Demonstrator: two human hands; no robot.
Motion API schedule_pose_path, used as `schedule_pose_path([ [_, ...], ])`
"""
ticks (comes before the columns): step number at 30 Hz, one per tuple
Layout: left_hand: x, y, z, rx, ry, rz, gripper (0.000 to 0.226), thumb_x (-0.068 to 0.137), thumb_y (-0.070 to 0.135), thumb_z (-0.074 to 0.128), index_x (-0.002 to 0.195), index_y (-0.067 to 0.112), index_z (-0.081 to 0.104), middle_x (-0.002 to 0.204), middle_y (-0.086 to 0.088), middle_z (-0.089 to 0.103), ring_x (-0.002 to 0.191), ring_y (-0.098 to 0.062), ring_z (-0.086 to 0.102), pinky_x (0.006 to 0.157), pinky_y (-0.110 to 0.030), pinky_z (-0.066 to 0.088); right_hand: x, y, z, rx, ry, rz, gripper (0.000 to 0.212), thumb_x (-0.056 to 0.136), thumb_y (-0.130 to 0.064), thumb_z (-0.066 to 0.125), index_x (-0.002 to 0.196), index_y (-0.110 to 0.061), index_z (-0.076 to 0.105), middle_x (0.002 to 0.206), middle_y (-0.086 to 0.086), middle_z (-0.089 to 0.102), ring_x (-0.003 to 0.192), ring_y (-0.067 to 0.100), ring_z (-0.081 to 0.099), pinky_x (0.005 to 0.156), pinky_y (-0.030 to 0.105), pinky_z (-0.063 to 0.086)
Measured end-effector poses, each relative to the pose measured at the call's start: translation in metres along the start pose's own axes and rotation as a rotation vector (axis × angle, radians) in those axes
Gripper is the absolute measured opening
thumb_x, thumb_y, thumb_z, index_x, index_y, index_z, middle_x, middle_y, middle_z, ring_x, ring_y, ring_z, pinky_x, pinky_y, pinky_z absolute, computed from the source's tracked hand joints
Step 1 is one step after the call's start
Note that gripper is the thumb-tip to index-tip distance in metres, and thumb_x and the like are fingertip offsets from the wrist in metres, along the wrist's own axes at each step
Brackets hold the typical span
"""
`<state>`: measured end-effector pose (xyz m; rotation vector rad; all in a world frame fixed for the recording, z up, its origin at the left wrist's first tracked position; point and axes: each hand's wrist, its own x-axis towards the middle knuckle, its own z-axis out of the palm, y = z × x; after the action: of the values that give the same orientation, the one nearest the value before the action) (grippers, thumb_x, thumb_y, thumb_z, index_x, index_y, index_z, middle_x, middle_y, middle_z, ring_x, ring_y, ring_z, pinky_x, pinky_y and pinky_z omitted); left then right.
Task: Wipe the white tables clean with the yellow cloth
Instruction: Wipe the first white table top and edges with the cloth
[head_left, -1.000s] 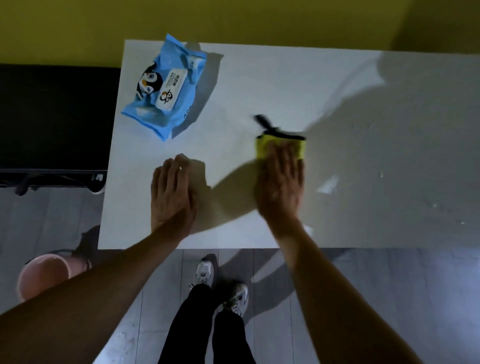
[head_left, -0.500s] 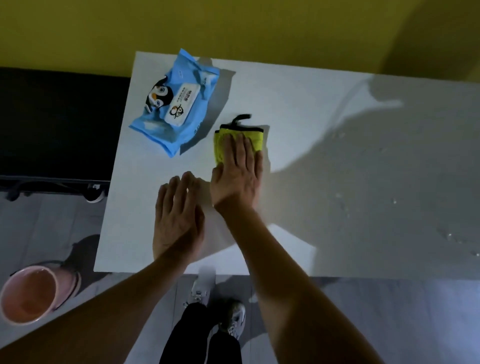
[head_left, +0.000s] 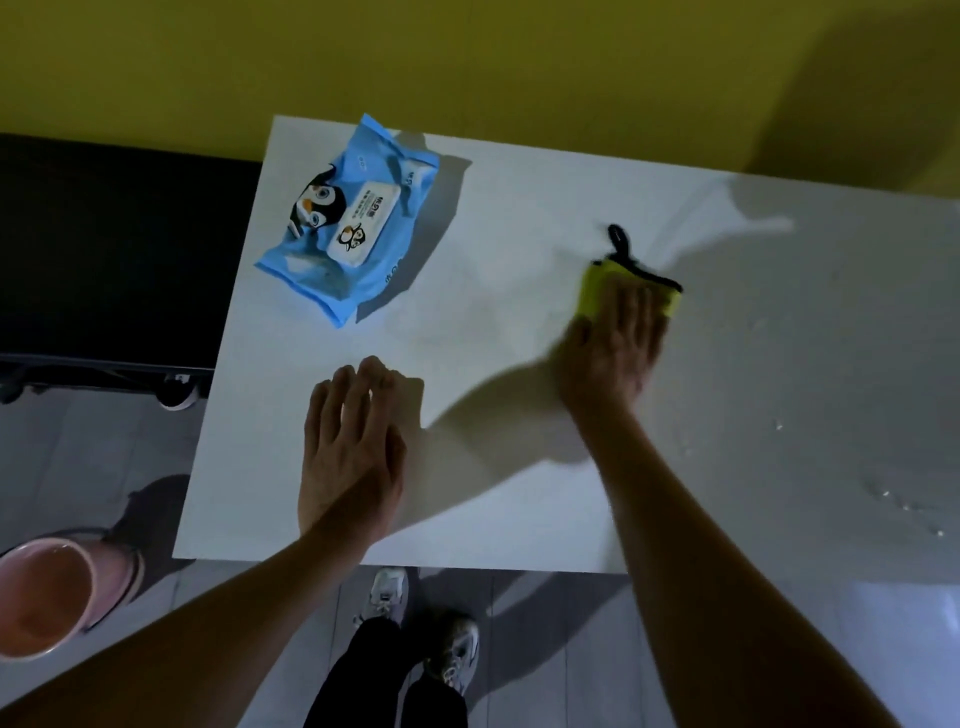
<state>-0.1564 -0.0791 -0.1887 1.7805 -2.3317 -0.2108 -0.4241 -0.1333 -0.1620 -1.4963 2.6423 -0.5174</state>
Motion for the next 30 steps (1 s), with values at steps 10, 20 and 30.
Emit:
schedule_pose_path([
  [10,0.012,0.010,-0.015,-0.003,-0.007,-0.021,0.056,0.092,0.012,0.059,0.146,0.001,0.048,0.151,-0.021,0.047,0.140,-0.039,0.043,0.122,-0.054,0.032,-0.005,-0.090,0.031,0.052,-0.179,-0.404,0.061,0.100,-0.036,0.038,0.159,-0.024,0.023,0.166,0.001,0.020,0.155,0.019,0.009,0.126,0.045,0.004],
  [20,0.084,0.053,0.004,-0.009,-0.113,0.178,0.064,0.102,0.027,0.032,0.164,0.015,0.021,0.172,-0.011,0.018,0.159,-0.032,0.016,0.130,-0.048,0.015,0.085,-0.005,0.022,-0.060,0.017,0.035,0.061,0.101,-0.037,0.036,0.158,-0.019,0.024,0.165,0.006,0.023,0.153,0.022,0.018,0.125,0.040,0.005],
  [30,0.084,0.048,0.011,0.016,-0.087,0.188,0.063,0.105,0.032,0.029,0.165,0.017,0.016,0.172,-0.011,0.019,0.159,-0.030,0.017,0.129,-0.049,0.021,0.103,-0.132,0.052,-0.005,-0.212,-0.458,0.060,0.101,-0.037,0.033,0.158,-0.025,0.023,0.166,-0.002,0.018,0.154,0.017,0.008,0.126,0.043,0.005],
])
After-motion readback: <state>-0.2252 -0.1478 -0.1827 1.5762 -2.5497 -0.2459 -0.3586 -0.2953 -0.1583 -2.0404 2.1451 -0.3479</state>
